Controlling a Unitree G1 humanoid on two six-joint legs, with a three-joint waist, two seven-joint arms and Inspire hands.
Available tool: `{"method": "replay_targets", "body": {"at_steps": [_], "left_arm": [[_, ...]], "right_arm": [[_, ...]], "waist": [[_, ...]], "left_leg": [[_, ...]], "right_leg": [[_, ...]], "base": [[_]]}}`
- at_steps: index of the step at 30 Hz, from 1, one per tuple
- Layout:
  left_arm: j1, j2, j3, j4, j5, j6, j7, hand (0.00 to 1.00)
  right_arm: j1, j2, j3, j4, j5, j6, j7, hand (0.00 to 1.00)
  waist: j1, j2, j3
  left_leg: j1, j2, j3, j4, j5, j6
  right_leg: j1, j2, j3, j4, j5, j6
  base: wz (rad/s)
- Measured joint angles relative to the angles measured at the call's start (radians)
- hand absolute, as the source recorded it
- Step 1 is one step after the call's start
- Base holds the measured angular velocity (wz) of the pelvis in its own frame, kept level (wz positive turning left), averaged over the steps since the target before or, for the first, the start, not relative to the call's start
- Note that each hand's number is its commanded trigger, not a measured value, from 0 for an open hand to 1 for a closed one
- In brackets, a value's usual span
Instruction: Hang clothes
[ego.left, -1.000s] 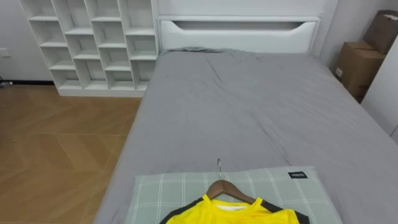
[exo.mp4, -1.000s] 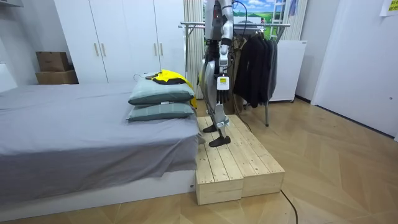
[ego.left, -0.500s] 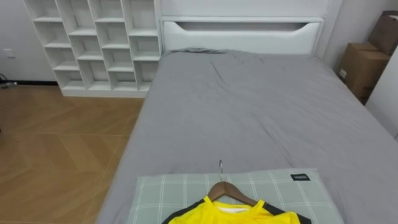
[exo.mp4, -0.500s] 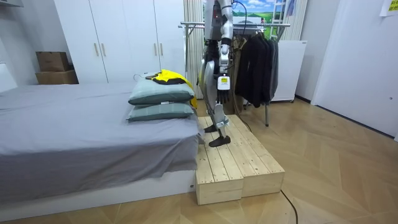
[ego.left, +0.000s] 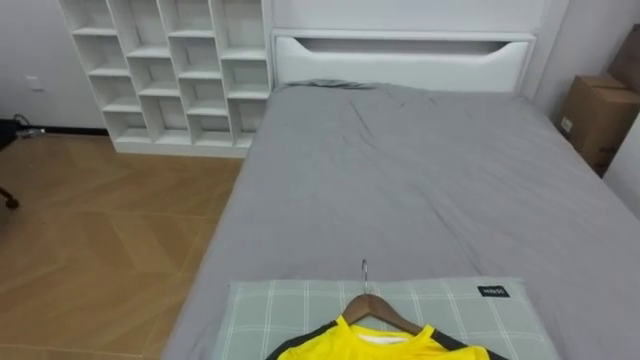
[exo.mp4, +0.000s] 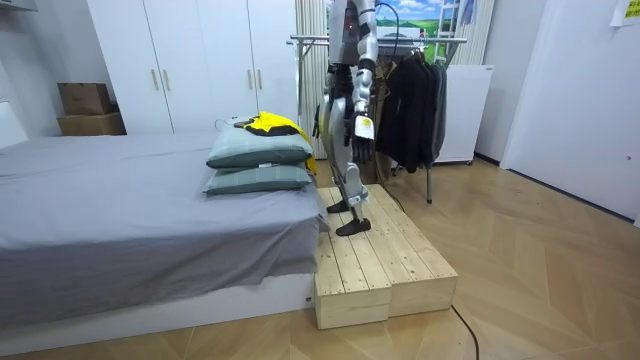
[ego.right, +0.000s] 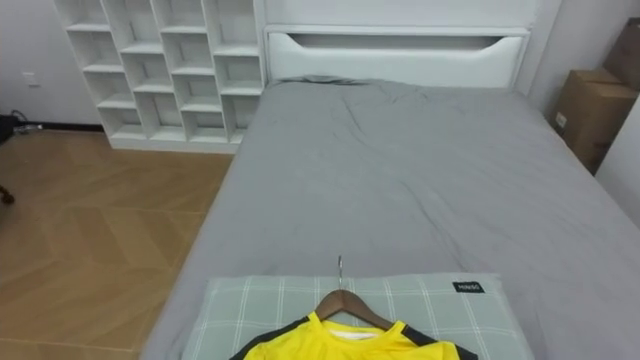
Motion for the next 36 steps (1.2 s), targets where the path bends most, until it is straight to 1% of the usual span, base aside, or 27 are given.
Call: {"method": "replay_targets", "body": {"at_steps": [2,3,4,6,10,11,12,15,16,18,19,20,22,24,27,28,30,31,32,33,34,36], "left_arm": [[-0.005,0.009,0.000,-0.030,0.001,-0.020,0.051,0.00],[-0.013,0.013,0.000,-0.038,0.005,-0.040,0.077,0.00],[-0.017,0.015,0.000,-0.038,0.009,-0.048,0.089,0.00],[-0.021,0.017,-0.001,-0.050,0.013,-0.072,0.110,0.00],[-0.022,0.019,-0.001,-0.100,0.024,-0.085,0.152,0.00],[-0.023,0.021,-0.001,-0.131,0.024,-0.087,0.175,0.00],[-0.025,0.021,-0.002,-0.167,0.027,-0.090,0.198,0.00],[-0.050,0.034,-0.007,-0.180,0.084,-0.120,0.233,0.00],[-0.049,0.034,-0.007,-0.197,0.094,-0.120,0.239,0.00],[-0.048,0.034,-0.007,-0.285,0.159,-0.120,0.257,0.00],[-0.050,0.035,-0.007,-0.306,0.177,-0.120,0.265,0.00],[-0.055,0.036,-0.008,-0.352,0.211,-0.120,0.278,0.00],[-0.065,0.045,-0.019,-0.408,0.277,-0.122,0.294,0.00],[-0.079,0.071,-0.057,-0.475,0.364,-0.123,0.302,0.00],[-0.108,0.088,-0.087,-0.532,0.431,-0.124,0.302,0.00],[-0.110,0.088,-0.087,-0.549,0.438,-0.124,0.302,0.00],[-0.111,0.092,-0.089,-0.628,0.452,-0.122,0.303,0.00],[-0.112,0.097,-0.092,-0.640,0.457,-0.122,0.304,0.00],[-0.115,0.109,-0.098,-0.659,0.472,-0.122,0.307,0.00],[-0.123,0.119,-0.106,-0.667,0.497,-0.123,0.316,0.00],[-0.128,0.121,-0.109,-0.669,0.510,-0.123,0.323,0.00],[-0.133,0.121,-0.135,-0.682,0.572,-0.123,0.343,0.00]], "right_arm": [[0.001,-0.003,-0.008,0.002,-0.004,-0.005,0.000,0.00],[0.002,-0.006,-0.011,0.002,-0.004,-0.009,0.000,0.00],[0.002,-0.007,-0.014,0.002,-0.004,-0.012,0.000,0.00],[0.006,-0.010,-0.045,0.003,-0.007,-0.020,0.008,0.00],[0.006,-0.025,-0.056,0.006,-0.038,-0.025,0.014,0.00],[0.005,-0.028,-0.056,0.004,-0.047,-0.026,0.018,0.00],[0.004,-0.031,-0.056,0.004,-0.051,-0.026,0.018,0.00],[-0.003,-0.035,-0.056,0.001,-0.066,-0.035,0.019,0.00],[-0.001,-0.034,-0.056,0.001,-0.064,-0.039,0.020,0.00],[0.005,-0.031,-0.056,0.004,-0.059,-0.044,0.030,0.00],[0.004,-0.031,-0.056,0.005,-0.058,-0.044,0.034,0.00],[0.003,-0.031,-0.057,0.005,-0.059,-0.044,0.042,0.00],[0.002,-0.030,-0.057,0.004,-0.059,-0.045,0.048,0.00],[0.001,-0.030,-0.056,0.004,-0.055,-0.045,0.053,0.00],[0.000,-0.031,-0.056,0.009,-0.056,-0.045,0.053,0.00],[-0.001,-0.031,-0.056,0.009,-0.057,-0.045,0.053,0.00],[-0.001,-0.032,-0.056,0.009,-0.057,-0.044,0.053,0.00],[-0.001,-0.032,-0.056,0.009,-0.057,-0.044,0.052,0.00],[0.000,-0.033,-0.056,0.009,-0.056,-0.044,0.052,0.00],[0.002,-0.033,-0.056,0.009,-0.056,-0.044,0.051,0.00],[0.002,-0.034,-0.056,0.009,-0.058,-0.044,0.050,0.00],[0.000,-0.042,-0.056,0.009,-0.064,-0.044,0.050,0.00]], "waist": [[-0.001,0.004,-0.0013],[-0.001,0.008,-0.0014],[-0.001,0.011,-0.0015],[-0.006,0.024,-0.0014],[-0.006,0.034,0.0036],[-0.008,0.039,0.0025],[-0.007,0.039,0.0037],[-0.007,0.040,0.0027],[-0.009,0.041,0.0032],[-0.014,0.041,-0.0017],[-0.015,0.031,-0.0031],[-0.019,0.037,-0.0040],[-0.032,0.033,-0.0053],[-0.035,0.031,-0.0046],[-0.045,0.032,-0.0047],[-0.047,0.032,-0.0047],[-0.058,0.034,-0.0044],[-0.059,0.035,-0.0043],[-0.063,0.037,-0.0037],[-0.066,0.038,-0.0024],[-0.068,0.040,-0.0005],[-0.084,0.042,0.0033]], "left_leg": [[-0.001,-0.001,-0.006,-0.001,0.000,0.000],[-0.001,-0.002,-0.009,-0.002,0.000,0.000],[-0.001,-0.002,-0.011,-0.002,0.000,0.000],[0.009,-0.003,-0.012,-0.006,0.000,0.000],[0.020,-0.003,-0.007,-0.019,0.001,0.000],[0.020,-0.003,-0.007,-0.020,0.001,-0.001],[0.020,-0.003,-0.007,-0.020,0.001,-0.001],[0.020,-0.005,-0.009,-0.019,0.001,-0.001],[0.020,-0.005,-0.010,-0.019,0.001,-0.001],[0.019,-0.008,-0.018,-0.019,0.001,-0.001],[0.019,-0.008,-0.021,-0.019,0.002,0.000],[0.018,-0.010,-0.027,-0.016,0.002,0.000],[0.021,-0.011,-0.031,-0.014,0.002,0.000],[0.023,-0.011,-0.031,-0.014,0.002,0.001],[0.021,-0.011,-0.031,-0.014,0.002,0.001],[0.021,-0.011,-0.031,-0.015,0.002,0.001],[0.021,-0.011,-0.030,-0.015,0.002,0.001],[0.023,-0.011,-0.029,-0.015,0.002,0.001],[0.024,-0.011,-0.027,-0.015,0.002,0.001],[0.026,-0.011,-0.026,-0.016,0.002,0.001],[0.026,-0.011,-0.024,-0.017,0.002,0.001],[0.025,-0.012,-0.025,-0.017,0.002,0.001]], "right_leg": [[0.000,-0.001,-0.009,0.000,0.000,0.000],[0.001,-0.001,-0.009,0.000,0.000,0.000],[0.002,-0.001,-0.009,-0.001,0.000,0.000],[0.011,-0.001,-0.008,-0.003,0.000,0.000],[0.014,-0.001,-0.009,-0.002,0.000,0.001],[0.014,-0.001,-0.011,-0.002,0.000,0.001],[0.014,-0.001,-0.011,-0.002,0.000,0.001],[0.015,-0.002,-0.011,-0.002,0.000,0.001],[0.015,-0.003,-0.011,-0.003,0.000,0.001],[0.015,-0.004,-0.013,-0.002,-0.001,0.002],[0.015,-0.004,-0.013,-0.002,-0.001,0.002],[0.016,-0.005,-0.013,-0.001,-0.001,0.002],[0.021,-0.005,-0.013,0.001,-0.001,0.002],[0.024,-0.005,-0.011,0.001,-0.001,0.003],[0.021,-0.005,-0.008,0.000,-0.001,0.003],[0.020,-0.005,-0.007,0.000,-0.001,0.003],[0.018,-0.004,0.000,-0.001,-0.001,0.003],[0.017,-0.004,0.002,-0.001,-0.001,0.003],[0.017,-0.004,0.006,0.000,-0.001,0.003],[0.016,-0.003,0.014,0.001,-0.001,0.003],[0.016,-0.002,0.016,0.001,-0.001,0.003],[0.015,-0.003,0.017,0.001,0.000,0.004]], "base": [[0.08],[0.05],[0.00],[0.00],[-0.01],[0.00],[0.00],[0.00],[0.04],[0.06],[0.00],[0.00],[0.02],[-0.04],[-0.01],[-0.08],[-0.09],[-0.09],[-0.10],[-0.09],[-0.05],[0.00]]}}
